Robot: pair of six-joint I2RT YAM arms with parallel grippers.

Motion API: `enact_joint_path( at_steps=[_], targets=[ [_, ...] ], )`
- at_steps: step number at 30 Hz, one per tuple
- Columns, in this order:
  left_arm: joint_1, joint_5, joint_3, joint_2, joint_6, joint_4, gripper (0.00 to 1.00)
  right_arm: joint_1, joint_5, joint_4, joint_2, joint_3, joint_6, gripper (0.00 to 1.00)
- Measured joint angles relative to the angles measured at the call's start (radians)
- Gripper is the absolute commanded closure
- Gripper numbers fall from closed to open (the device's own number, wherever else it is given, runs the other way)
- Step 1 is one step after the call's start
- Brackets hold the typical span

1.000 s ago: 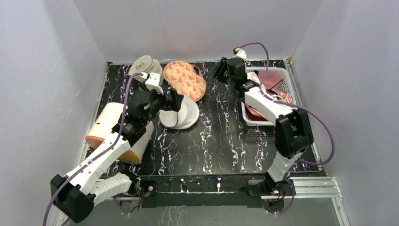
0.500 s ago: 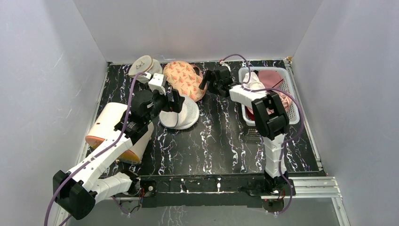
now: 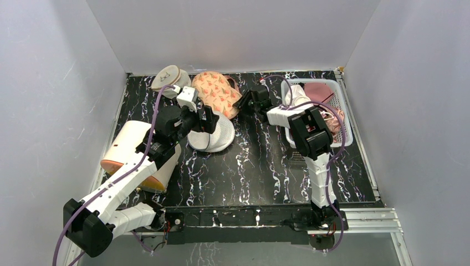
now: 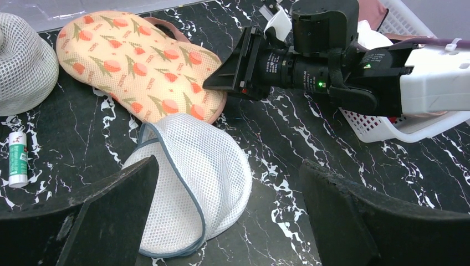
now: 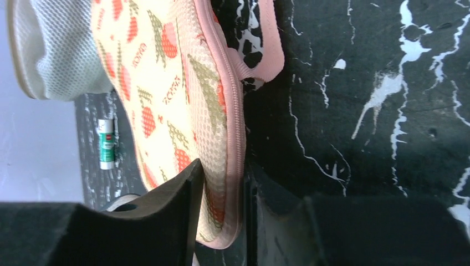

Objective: Unzip the laundry bag and remove the bra

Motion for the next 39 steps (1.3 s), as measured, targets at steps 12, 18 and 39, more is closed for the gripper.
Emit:
enact_joint_path(
  at_steps=[12,18,39],
  targets=[
    [0.0,0.008,0.0,0.0,-0.002,0.0,0.02,-0.093,-0.006,0.033,-0.23,-0.197,-0.026,0.99],
    [0.0,0.03,0.002,0.008,-0.011,0.0,0.02,-0.145,-0.004,-0.068,-0.492,-0.318,-0.122,0.99],
    [-0.003,0.196,-0.021,0.264,-0.343,-0.005,0.02,-0.124,-0.07,-0.67,-1.126,-0.518,-0.355,0.95]
  ],
)
